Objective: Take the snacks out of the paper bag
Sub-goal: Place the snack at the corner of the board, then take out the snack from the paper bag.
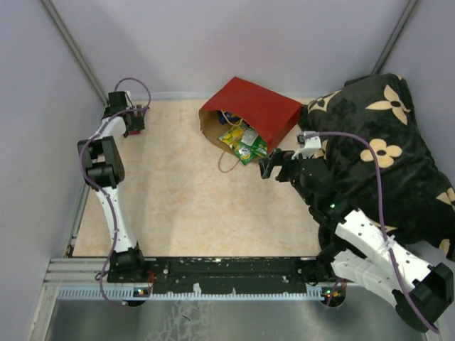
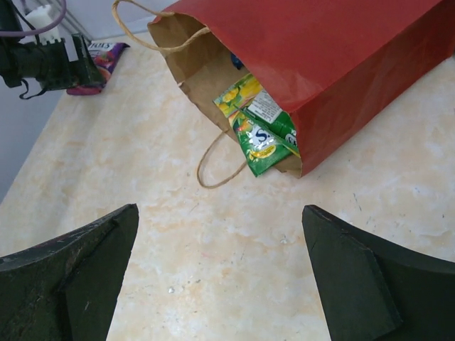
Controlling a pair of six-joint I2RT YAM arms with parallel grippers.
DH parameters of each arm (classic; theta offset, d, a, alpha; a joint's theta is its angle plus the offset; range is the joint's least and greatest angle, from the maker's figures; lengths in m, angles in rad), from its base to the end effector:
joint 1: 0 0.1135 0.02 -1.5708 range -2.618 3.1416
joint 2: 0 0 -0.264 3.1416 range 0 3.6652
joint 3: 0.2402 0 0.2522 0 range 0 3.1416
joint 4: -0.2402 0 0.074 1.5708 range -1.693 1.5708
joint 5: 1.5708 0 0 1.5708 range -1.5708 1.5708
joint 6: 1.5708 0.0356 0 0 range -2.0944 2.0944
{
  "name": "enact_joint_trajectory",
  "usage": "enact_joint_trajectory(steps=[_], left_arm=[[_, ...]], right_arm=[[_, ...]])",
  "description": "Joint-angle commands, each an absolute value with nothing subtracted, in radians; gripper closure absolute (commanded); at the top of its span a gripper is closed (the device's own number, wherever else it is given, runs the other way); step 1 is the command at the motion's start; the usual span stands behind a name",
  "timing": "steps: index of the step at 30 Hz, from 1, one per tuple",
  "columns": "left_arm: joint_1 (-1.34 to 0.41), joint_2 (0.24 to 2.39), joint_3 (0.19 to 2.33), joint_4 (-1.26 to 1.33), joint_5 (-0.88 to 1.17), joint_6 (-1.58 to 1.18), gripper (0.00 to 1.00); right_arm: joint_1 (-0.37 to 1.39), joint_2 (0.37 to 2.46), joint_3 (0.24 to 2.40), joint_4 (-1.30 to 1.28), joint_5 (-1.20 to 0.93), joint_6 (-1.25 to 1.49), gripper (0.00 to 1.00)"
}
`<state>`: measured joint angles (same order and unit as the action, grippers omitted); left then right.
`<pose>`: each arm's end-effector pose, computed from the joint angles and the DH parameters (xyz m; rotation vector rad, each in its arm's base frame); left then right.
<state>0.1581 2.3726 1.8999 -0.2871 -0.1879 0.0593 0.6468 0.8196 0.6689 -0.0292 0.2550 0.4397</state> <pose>0.5264 0.0907 0.1639 -0.2096 2.3274 0.3274 0.1632 0.1120 0.3096 0.0054 1.7795 0.5691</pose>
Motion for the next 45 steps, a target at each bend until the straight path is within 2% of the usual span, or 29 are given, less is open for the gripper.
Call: enact_joint_trajectory(steps=[1,5,10,16,21,26,29,34,39,45], left_arm=[[0.190,2.373,1.792,-0.262,-0.232,0.264,0.01],[0.187,2.291,1.713,-0.146,-0.290,0.287,0.00],[0.168,2.065,1.546,0.075,-0.153,0.184,0.00],[0.102,1.812,1.512,0.085,-0.041,-0.004,0.00],[0.020,1.527,1.245,0.238,0.025,-0.252,0.00],[-0.197,1.380,0.933,0.463,0.050,-0.303,0.00],[-0.378,1.398,0.814,0.553,0.018,-0.292,0.00],[-0.563,1.575,0.716,0.731,-0.005,-0.394,0.08],[-0.589,1.818,0.779,0.953,0.085,-0.521,0.13],[-0.590,1.979,0.965,0.983,0.132,-0.547,0.14]], right_arm=[[0.647,0.842,0.681,0.052,0.212,0.452,0.01],[0.646,0.888,0.703,0.058,0.180,0.464,0.01],[0.646,0.936,0.748,0.084,0.154,0.485,0.01],[0.646,0.958,0.804,0.108,0.128,0.509,0.01],[0.646,0.964,0.811,0.091,0.132,0.490,0.01],[0.647,0.955,0.786,0.093,0.156,0.450,0.01],[0.647,0.936,0.783,0.076,0.227,0.426,0.01],[0.646,0.899,0.751,0.057,0.281,0.392,0.01],[0.646,0.856,0.652,0.053,0.301,0.417,0.01],[0.644,0.803,0.590,-0.001,0.327,0.420,0.01]])
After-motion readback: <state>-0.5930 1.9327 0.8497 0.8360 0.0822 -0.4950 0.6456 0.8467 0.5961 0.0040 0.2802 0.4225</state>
